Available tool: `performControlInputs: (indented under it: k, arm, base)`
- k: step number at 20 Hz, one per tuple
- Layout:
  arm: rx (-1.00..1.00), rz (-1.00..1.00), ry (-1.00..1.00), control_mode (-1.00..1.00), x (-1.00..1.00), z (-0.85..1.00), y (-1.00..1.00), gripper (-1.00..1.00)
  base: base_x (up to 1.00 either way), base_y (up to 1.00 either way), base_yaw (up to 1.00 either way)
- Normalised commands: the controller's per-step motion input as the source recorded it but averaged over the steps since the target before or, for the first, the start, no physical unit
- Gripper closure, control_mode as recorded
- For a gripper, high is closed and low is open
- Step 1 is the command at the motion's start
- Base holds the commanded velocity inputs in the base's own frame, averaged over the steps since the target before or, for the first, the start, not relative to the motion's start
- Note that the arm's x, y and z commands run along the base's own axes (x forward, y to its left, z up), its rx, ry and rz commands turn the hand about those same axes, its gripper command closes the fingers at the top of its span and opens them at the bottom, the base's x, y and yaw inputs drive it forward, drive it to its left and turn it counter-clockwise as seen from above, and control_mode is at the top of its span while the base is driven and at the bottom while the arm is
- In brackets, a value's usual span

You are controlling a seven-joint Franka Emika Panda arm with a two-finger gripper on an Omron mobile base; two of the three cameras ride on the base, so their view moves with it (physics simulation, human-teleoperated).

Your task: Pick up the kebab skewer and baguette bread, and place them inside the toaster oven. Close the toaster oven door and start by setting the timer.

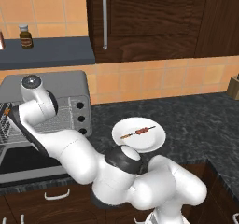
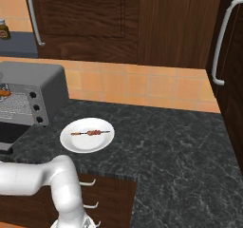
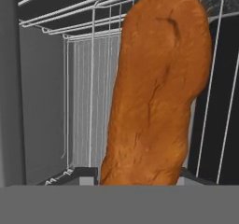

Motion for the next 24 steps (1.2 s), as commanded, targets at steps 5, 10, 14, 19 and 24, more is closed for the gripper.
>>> performControlInputs:
  k: [5,10,14,19,24]
  arm:
    - [0.00,0.00,0.00,-1.00,0.00,-0.34,0.00,-1.00]
    - [0.00,0.00,0.00,-1.00,0.00,0.00,0.01,-1.00]
    - [0.00,0.00,0.00,-1.00,0.00,0.00,0.00,-1.00]
    - [0.00,0.00,0.00,-1.00,0.00,-0.01,0.00,-1.00]
    - [0.00,0.00,0.00,-1.00,-0.29,0.02,-0.27,-1.00]
  base:
    - [0.00,0.00,0.00]
    - [0.00,0.00,0.00]
    - [0.00,0.00,0.00]
    - [0.00,0.00,0.00]
    - [0.00,0.00,0.00]
